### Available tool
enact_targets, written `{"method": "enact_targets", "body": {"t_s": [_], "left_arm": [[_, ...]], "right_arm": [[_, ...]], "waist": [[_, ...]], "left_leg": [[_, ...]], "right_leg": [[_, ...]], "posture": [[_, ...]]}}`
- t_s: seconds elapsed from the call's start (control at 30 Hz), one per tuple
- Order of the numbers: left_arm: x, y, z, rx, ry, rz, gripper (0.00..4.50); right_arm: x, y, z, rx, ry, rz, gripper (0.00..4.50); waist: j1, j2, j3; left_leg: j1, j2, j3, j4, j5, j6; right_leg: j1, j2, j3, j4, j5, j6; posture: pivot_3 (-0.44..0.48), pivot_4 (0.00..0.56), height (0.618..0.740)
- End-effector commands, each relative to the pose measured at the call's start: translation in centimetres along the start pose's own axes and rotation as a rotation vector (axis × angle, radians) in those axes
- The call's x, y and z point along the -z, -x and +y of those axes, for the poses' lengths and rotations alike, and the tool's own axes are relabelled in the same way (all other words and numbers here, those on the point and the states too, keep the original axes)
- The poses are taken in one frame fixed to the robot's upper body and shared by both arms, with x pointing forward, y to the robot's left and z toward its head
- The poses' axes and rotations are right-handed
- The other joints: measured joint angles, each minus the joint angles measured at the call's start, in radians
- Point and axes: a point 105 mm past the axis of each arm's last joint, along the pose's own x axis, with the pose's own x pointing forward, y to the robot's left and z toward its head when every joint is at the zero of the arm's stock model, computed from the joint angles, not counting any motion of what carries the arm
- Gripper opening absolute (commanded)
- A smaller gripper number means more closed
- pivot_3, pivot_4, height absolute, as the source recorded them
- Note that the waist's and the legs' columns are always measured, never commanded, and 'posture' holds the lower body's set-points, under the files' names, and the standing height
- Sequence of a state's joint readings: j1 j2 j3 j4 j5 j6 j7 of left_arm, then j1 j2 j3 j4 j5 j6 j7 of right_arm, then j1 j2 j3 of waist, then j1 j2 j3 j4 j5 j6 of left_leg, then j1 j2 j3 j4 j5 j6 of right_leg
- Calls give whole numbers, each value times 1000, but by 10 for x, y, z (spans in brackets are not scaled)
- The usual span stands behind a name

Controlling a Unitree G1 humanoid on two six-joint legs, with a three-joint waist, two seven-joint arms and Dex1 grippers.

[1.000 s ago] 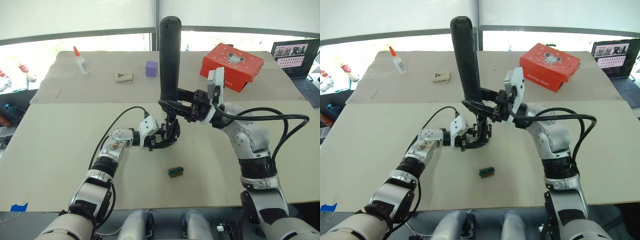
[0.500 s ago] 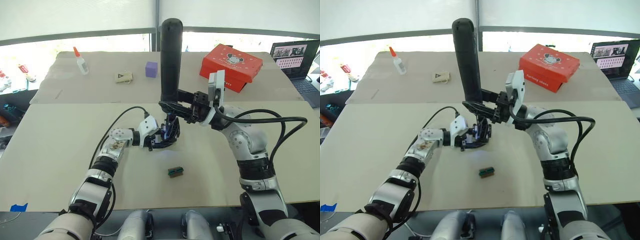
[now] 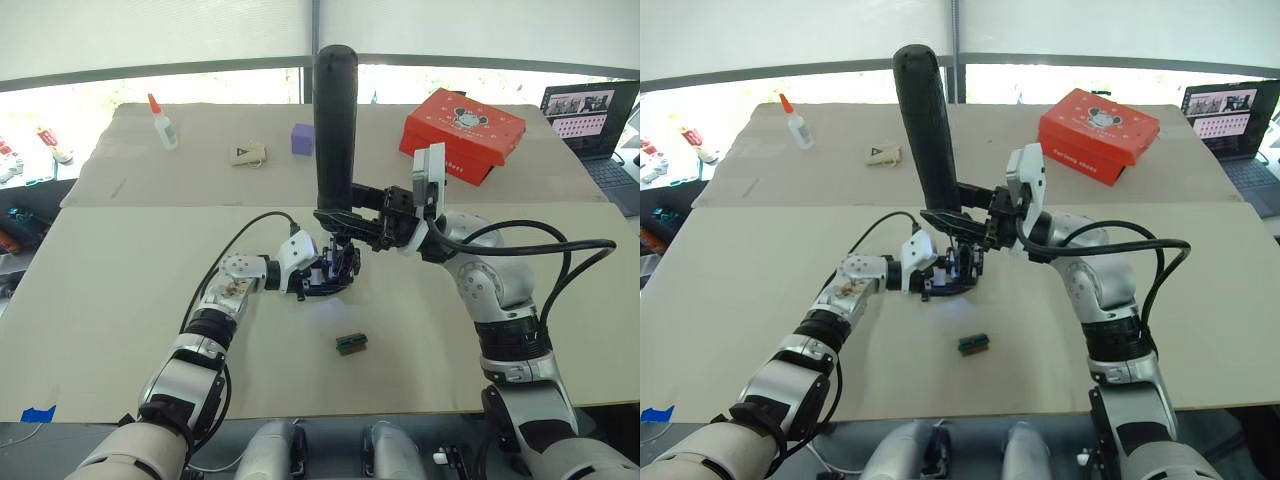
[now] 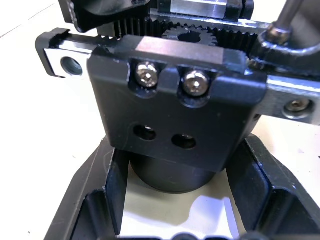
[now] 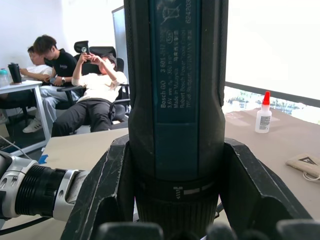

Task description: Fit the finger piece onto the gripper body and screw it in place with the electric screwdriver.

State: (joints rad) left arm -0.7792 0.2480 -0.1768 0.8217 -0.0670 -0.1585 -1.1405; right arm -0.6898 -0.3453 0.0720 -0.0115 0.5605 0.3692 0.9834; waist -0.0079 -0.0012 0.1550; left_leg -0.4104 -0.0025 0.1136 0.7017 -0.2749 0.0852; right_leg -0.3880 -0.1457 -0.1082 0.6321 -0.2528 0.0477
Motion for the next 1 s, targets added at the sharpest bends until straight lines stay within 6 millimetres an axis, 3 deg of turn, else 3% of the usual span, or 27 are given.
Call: {"method": "enact_targets", "body": {"t_s": [0.03, 0.8, 0.9, 1.0], "left_arm": [[-17, 5, 14, -47, -46, -32, 2282], [-15, 7, 8, -37, -51, -38, 2282], [-14, 6, 7, -32, -50, -35, 2282], [-10, 5, 4, -25, -45, -24, 2282]], "right_arm": [[30, 6, -3, 25, -45, 109, 1921], [42, 16, -12, 70, -61, 127, 1921], [30, 17, -11, 63, -32, 105, 1921], [-5, 11, -11, 46, 31, 27, 1921]], "waist": [[0, 0, 0], [-1, -1, -1], [-1, -1, -1], [-1, -1, -1]], "left_leg": [[0, 0, 0, 0, 0, 0], [1, 0, 0, 0, 0, 0], [1, 0, 0, 0, 0, 0], [0, 0, 0, 0, 0, 0]], "right_leg": [[0, 0, 0, 0, 0, 0], [0, 0, 0, 0, 0, 0], [0, 0, 0, 0, 0, 0], [0, 0, 0, 0, 0, 0]], "posture": [[0, 150, 740], [0, 150, 740], [0, 150, 740], [0, 150, 740]]}}
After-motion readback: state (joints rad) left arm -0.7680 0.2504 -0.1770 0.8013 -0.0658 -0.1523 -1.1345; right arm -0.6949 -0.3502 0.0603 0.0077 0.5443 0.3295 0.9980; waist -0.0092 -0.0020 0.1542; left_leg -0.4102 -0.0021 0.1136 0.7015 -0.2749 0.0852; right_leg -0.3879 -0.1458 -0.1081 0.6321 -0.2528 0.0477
